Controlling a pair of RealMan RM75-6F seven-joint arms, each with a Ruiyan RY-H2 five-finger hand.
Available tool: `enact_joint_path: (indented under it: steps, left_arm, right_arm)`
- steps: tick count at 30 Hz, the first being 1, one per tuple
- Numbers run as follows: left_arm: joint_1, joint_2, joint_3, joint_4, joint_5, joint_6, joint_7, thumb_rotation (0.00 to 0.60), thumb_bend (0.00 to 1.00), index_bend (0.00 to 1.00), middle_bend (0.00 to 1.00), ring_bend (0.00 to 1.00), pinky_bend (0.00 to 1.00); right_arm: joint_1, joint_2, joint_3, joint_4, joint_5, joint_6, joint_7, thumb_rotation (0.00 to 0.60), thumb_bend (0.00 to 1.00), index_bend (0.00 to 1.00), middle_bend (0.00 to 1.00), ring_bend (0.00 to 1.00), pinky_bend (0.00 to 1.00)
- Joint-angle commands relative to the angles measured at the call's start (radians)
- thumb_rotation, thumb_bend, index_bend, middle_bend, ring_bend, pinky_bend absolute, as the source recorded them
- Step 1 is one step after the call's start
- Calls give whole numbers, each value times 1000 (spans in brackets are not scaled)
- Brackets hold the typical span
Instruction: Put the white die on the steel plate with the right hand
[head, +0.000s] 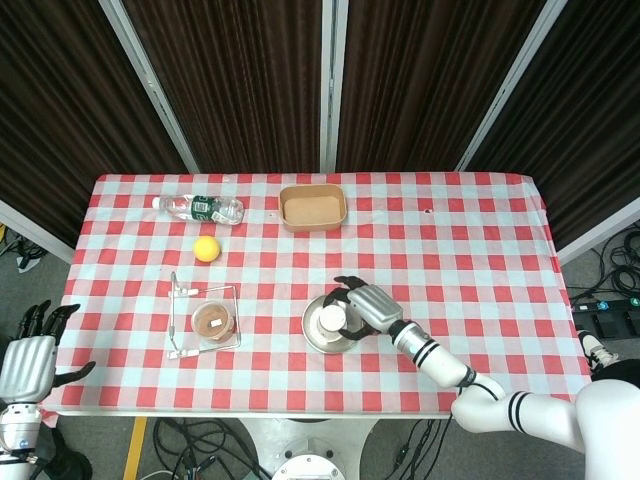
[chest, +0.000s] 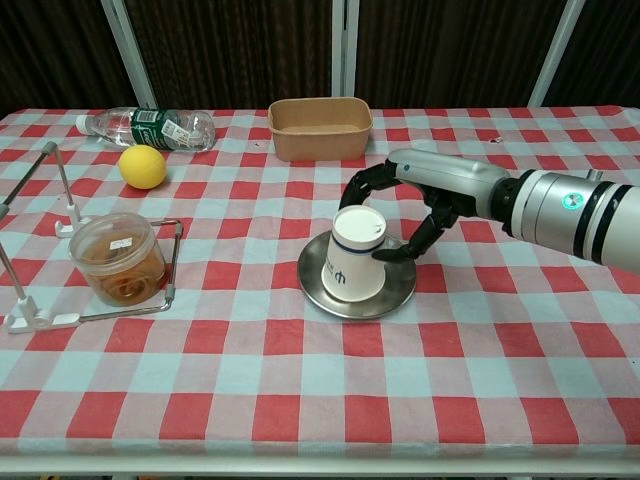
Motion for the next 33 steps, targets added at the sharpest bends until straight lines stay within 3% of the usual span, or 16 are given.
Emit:
enact_joint_path:
  steps: [1, 5, 10, 13, 17, 21, 26, 33]
  left_arm:
    - [-1, 0, 0, 1, 2, 0, 1, 600, 75, 163, 159, 21, 20]
    - [-2, -1, -1, 2, 7, 4, -1, 600, 75, 163, 159, 21, 20]
    - [-6, -1, -2, -3, 14, 5, 4, 600, 75, 163, 159, 21, 21]
    - [-8, 1, -2, -9, 15, 4, 10, 600, 75, 163, 159, 21, 21]
    - [-8, 5, -1, -16, 16, 4, 18, 600, 75, 163, 159, 21, 20]
    - [-9, 9, -3, -22, 17, 7, 19, 600, 75, 163, 159, 21, 21]
    - [-11, 6, -5, -19, 20, 10, 17, 600, 74, 163, 159, 21, 20]
    - [-22, -7, -8, -8, 23, 0, 16, 600, 75, 162, 159, 21, 21]
  right_arm:
    - [-25, 41, 13, -42, -32, 69, 65, 600, 312, 528, 297, 62, 81]
    - [-51, 87, 44, -25, 14, 98, 81, 600, 313, 517, 293, 61, 80]
    - [-62, 74, 73, 92, 129, 45, 63, 600, 312, 451, 262, 52, 75]
    - [-64, 48, 64, 148, 160, 6, 47, 600, 312, 326, 229, 21, 57]
    - [-66, 43, 47, 163, 168, -31, 26, 600, 305, 75, 152, 0, 18]
    - [-93, 84, 46, 122, 158, 5, 18, 600, 282, 0, 90, 0, 2]
    - [-189, 188, 42, 2, 130, 168, -14, 600, 283, 0, 75, 0, 0]
    - [-427, 341, -31, -166, 84, 513, -192, 600, 285, 0, 138, 0, 31]
